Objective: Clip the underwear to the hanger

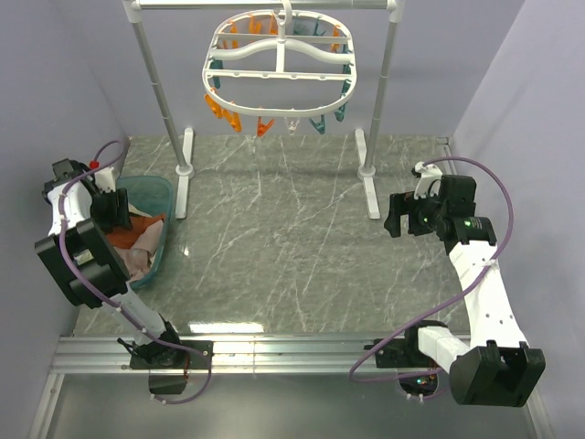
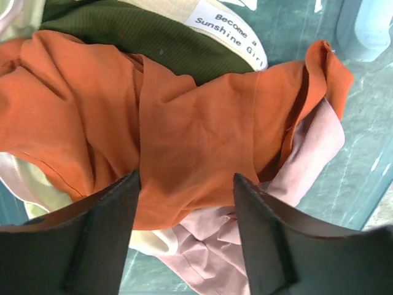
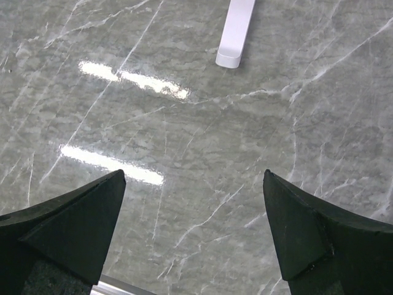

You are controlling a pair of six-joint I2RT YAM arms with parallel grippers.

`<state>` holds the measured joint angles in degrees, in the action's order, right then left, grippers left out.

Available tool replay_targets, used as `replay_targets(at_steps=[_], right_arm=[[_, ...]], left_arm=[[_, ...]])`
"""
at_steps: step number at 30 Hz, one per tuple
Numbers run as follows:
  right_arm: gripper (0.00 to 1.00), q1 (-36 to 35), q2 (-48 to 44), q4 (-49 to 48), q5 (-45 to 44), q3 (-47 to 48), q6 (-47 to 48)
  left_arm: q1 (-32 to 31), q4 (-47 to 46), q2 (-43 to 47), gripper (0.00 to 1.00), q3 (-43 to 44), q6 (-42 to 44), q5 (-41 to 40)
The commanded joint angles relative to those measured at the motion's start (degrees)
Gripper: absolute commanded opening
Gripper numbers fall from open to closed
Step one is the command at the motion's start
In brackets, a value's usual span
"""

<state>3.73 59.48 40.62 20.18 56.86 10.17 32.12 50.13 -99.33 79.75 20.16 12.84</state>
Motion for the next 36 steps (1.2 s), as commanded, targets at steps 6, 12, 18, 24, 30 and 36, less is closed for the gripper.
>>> replay_targets(at_steps=[6,12,18,24,30,36], right_arm=[[1.00,-0.2,0.4,0.2,1.0,2.6,0.6],[1.00,-0.3,0.0,0.7,1.7,3.2,0.9],[1.00,-0.3,-0.4,1.5,2.8,3.6,1.3],[1.00,-0.3,-0.5,1.8,3.5,4.4,1.5],[1.00,-0.3,0.5,2.5,4.3,6.9,1.3],[1.00,-0.3,0.3,2.5,4.3,7.2,1.1]], left_arm=[[-0.4,-0.9,0.6,0.32,-0.2,1.2,1.4],[-0.4,3.8,3.0,0.00,6.8,2.0,2.8],[-0.2,7.4,7.6,0.00,16.7,2.3,4.2],[-0.2,16.4,9.4,0.00,27.9,1.8,15.5],[-3.7,16.3,14.4,0.00,31.2,0.1,20.8],[-4.2,9.8,17.7,0.00,31.9,-6.5,19.8]])
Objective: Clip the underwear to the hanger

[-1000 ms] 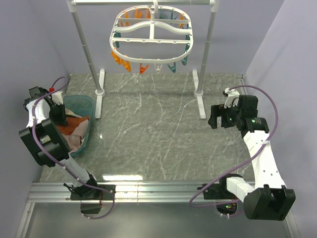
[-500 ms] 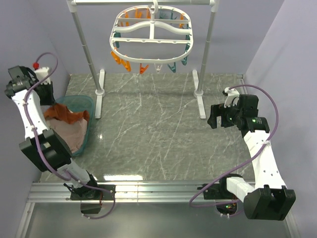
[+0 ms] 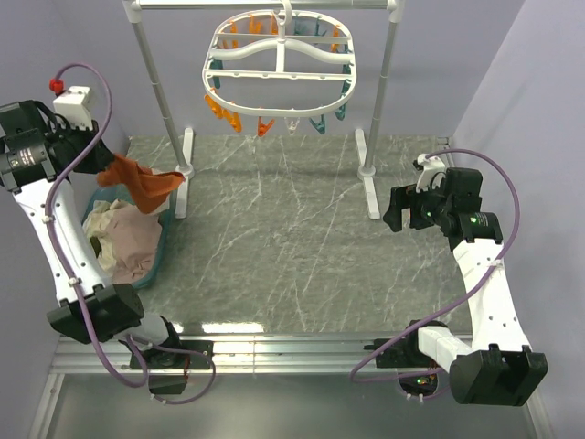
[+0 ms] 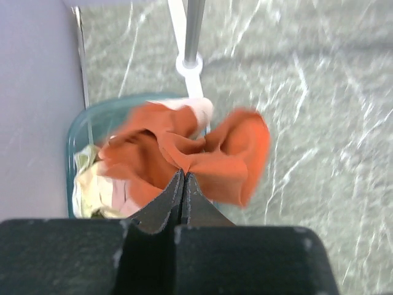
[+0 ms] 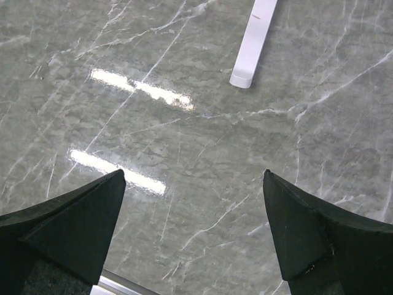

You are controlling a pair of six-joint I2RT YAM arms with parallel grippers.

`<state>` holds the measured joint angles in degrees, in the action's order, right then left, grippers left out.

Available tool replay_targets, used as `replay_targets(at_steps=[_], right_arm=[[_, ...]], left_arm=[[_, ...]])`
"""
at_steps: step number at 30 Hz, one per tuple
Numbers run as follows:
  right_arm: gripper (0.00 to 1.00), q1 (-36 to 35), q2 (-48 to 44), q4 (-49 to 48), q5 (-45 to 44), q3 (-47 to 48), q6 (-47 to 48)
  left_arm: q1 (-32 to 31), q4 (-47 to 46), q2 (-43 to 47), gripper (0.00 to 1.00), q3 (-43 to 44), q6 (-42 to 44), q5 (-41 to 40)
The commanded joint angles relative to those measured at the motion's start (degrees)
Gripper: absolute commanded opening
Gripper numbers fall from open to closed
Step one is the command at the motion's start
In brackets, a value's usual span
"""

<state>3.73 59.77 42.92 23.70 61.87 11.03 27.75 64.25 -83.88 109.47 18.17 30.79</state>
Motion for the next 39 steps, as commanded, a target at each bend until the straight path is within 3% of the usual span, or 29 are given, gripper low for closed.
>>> replay_targets(at_steps=[1,4,10,19,24,29,35,39], right_arm=[[1.00,-0.3,-0.2,0.3,0.8,2.1,0.3],[1.00,-0.3,-0.3,0.4,1.0,2.0,0.4],[1.00,-0.3,-0.1,1.4,1.9,2.4,0.4],[1.00,-0.3,-0.5,2.5,3.1,2.4,1.2],[1.00,-0.3,0.0,3.3,4.5,2.6,1.7],[1.00,-0.3,0.2,3.8,5.1,2.7,2.0],[1.00,-0.2,0.6,5.7,5.4,3.7,2.9],[1.00,-0.1,1.2,5.9,5.4,4.2,2.2]], left_arm=[[0.2,-5.6,2.8,0.00,2.0,-4.6,3.6],[-0.3,-6.9,6.4,0.00,-1.5,-3.3,13.5],[-7.0,-5.6,16.5,0.00,-14.8,5.1,22.4],[-19.5,2.5,27.8,0.00,-30.2,22.2,24.7],[-30.4,2.6,26.0,0.00,-36.4,23.0,21.3],[-43.1,-11.2,23.8,0.00,-42.0,15.1,12.0],[-59.8,-18.5,14.7,0.00,-37.4,10.7,3.1],[-64.9,-22.5,9.3,0.00,-30.4,7.5,3.8]])
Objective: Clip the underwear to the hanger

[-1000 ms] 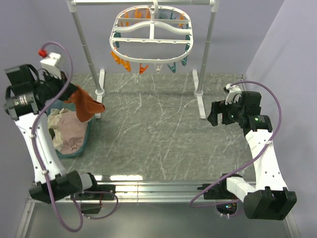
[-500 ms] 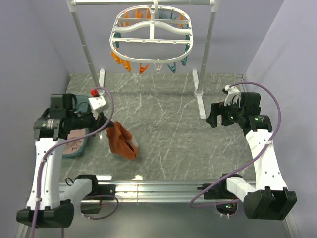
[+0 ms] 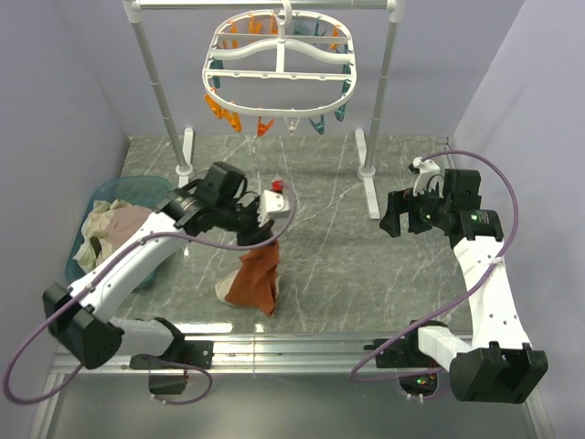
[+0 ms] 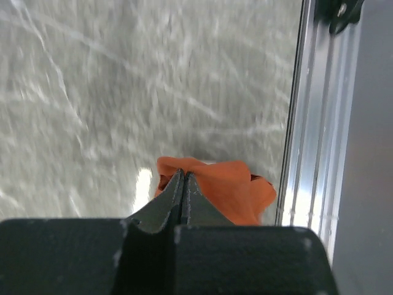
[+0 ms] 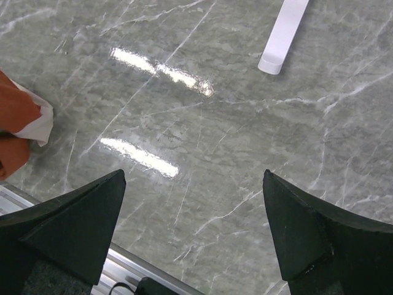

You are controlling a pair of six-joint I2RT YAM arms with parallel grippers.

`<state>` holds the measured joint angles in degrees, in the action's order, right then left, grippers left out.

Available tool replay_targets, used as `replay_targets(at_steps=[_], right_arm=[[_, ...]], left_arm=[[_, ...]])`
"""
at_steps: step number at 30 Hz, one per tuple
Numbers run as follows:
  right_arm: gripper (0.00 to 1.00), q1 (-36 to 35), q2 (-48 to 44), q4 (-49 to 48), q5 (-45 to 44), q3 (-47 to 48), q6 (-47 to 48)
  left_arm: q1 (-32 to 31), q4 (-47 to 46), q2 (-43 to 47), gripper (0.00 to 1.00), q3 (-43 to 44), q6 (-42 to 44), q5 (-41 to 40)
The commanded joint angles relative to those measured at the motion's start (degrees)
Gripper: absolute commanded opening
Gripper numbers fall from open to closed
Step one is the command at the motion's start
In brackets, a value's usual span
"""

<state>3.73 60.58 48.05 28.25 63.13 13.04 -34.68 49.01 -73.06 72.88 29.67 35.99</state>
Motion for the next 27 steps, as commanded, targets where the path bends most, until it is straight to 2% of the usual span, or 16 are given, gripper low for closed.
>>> replay_targets(at_steps=[1,3,6,9,12,13,15,19,21,23,24,27], right_arm=[[1.00,-0.1,0.5,0.6,0.8,3.0,0.1],[1.00,0.2,0.7,0.8,0.8,3.5,0.1],[1.00,0.6,0.9,1.4,0.9,4.0,0.6],[1.00,0.6,1.4,1.9,1.4,4.1,1.3],[0.99,0.8,2.0,1.7,1.4,3.3,1.8],[0.99,0.8,2.3,1.7,1.3,3.1,2.0],[0.99,0.8,2.5,2.0,1.3,2.6,2.6],[0.98,0.8,3.8,4.0,1.3,2.9,4.4],[0.97,0.7,5.0,5.6,1.4,3.3,5.8],[0.96,0.7,5.9,7.0,1.5,3.6,6.6],[0.94,0.6,6.8,7.3,1.8,3.9,6.8],[0.90,-0.3,8.8,7.9,1.0,4.2,6.5]], left_arm=[[-2.8,-8.1,-2.1,0.00,9.5,-5.1,-0.3],[-2.9,-11.1,-2.2,0.00,13.6,-8.1,-0.7],[-2.9,-13.0,0.0,0.00,15.1,-8.0,-2.6],[-2.9,-9.2,1.9,0.00,13.3,-4.5,-3.2],[-3.6,-6.2,2.4,0.00,6.9,-2.3,-1.2],[-4.1,-4.9,2.4,0.00,2.0,-1.3,-0.9],[-7.2,-4.6,2.5,0.01,-6.8,0.2,-3.4],[-12.8,-3.8,1.8,0.04,-17.8,4.4,-7.8],[-14.7,-4.9,1.8,0.09,-21.4,4.4,-9.1],[-15.7,-5.9,2.0,0.20,-22.4,3.9,-9.7],[-15.9,-5.8,2.0,0.28,-22.6,4.0,-9.7],[-16.2,-5.0,2.7,0.43,-21.8,3.9,-10.1]])
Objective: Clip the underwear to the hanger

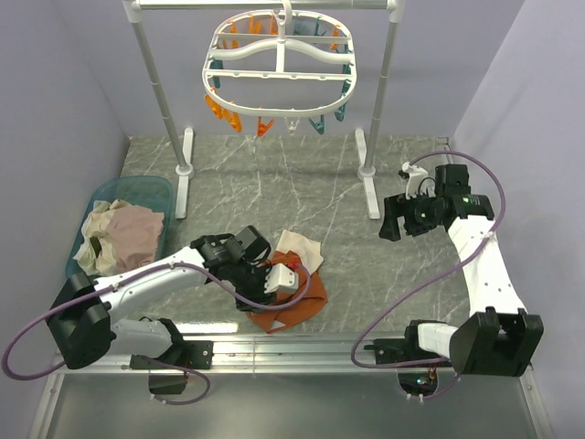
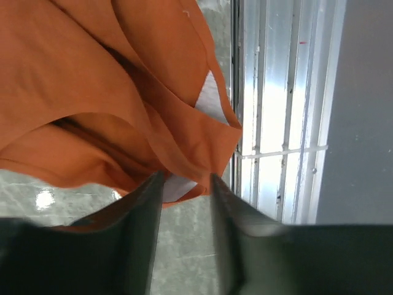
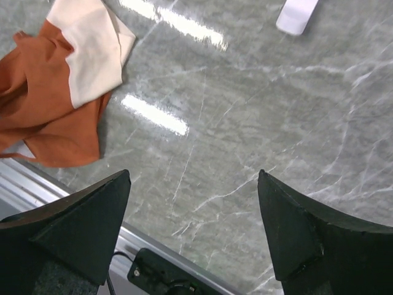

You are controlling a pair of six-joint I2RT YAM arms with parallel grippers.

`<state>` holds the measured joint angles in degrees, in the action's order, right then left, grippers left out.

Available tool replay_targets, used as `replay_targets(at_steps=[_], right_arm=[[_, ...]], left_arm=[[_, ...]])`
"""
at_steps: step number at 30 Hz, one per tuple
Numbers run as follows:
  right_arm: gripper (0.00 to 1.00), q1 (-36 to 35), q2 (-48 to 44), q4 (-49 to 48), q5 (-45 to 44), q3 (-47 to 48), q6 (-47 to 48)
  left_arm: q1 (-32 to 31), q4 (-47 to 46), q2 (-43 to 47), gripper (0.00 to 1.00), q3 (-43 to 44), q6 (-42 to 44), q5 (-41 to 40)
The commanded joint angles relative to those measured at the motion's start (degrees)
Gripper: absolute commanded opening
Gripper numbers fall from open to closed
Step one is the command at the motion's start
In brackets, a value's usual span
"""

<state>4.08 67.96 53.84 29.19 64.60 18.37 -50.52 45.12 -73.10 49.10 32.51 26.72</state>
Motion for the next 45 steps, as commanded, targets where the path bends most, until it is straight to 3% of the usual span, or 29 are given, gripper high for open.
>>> replay_targets(at_steps=[1,2,3,5,9,12,15,21,29,36,40,43,45], right_arm=[[0.89,-1.2,2.0,2.1,-0.6,2.7,0.9],[0.88,-2.0,2.4,1.5,-1.3,2.7,0.3],[0.86,-3.8,2.9,1.1,-2.1,2.6,-0.2],[0.83,-6.7,4.0,-0.8,-5.2,2.5,-2.0],[0.76,-12.9,7.2,-3.0,-7.6,2.8,-4.1],[0.73,-14.2,10.3,-4.3,-7.0,3.2,-5.5],[0.72,-14.3,12.1,-5.5,-7.7,3.1,-6.3],[0.66,-14.3,15.3,-7.0,-7.4,2.6,-8.3],[0.59,-14.3,18.3,-8.2,-5.9,2.5,-10.0],[0.51,-15.0,24.9,-9.1,-0.2,5.0,-11.6],[0.50,-15.2,27.3,-9.4,1.9,6.1,-12.0],[0.50,-15.6,28.4,-9.7,2.2,6.2,-12.0],[0.50,-15.9,28.6,-10.2,2.2,6.1,-12.0]], left_arm=[[-0.4,-1.0,3.1,0.56,2.2,0.5,-1.5],[-0.4,-1.1,3.4,0.57,2.5,-0.2,-1.8],[-0.1,-1.7,3.9,0.68,3.1,-1.2,-2.3],[2.9,-2.8,4.2,0.70,3.5,-4.3,-0.4],[12.7,-10.4,2.8,0.71,3.0,-11.9,2.8],[17.5,-16.2,-2.0,0.63,3.9,-18.0,1.2],[17.7,-19.0,-7.4,0.57,6.3,-21.2,1.8],[17.3,-24.2,-18.0,0.55,13.3,-25.7,4.4],[13.4,-23.9,-28.7,0.55,19.5,-24.7,4.9],[12.2,-22.8,-30.2,0.34,18.9,-24.1,5.0],[12.0,-21.2,-30.6,0.31,17.9,-23.5,5.7],[12.0,-20.3,-29.8,0.14,16.6,-22.2,6.0],[12.0,-19.8,-28.8,0.11,15.7,-21.8,5.6]])
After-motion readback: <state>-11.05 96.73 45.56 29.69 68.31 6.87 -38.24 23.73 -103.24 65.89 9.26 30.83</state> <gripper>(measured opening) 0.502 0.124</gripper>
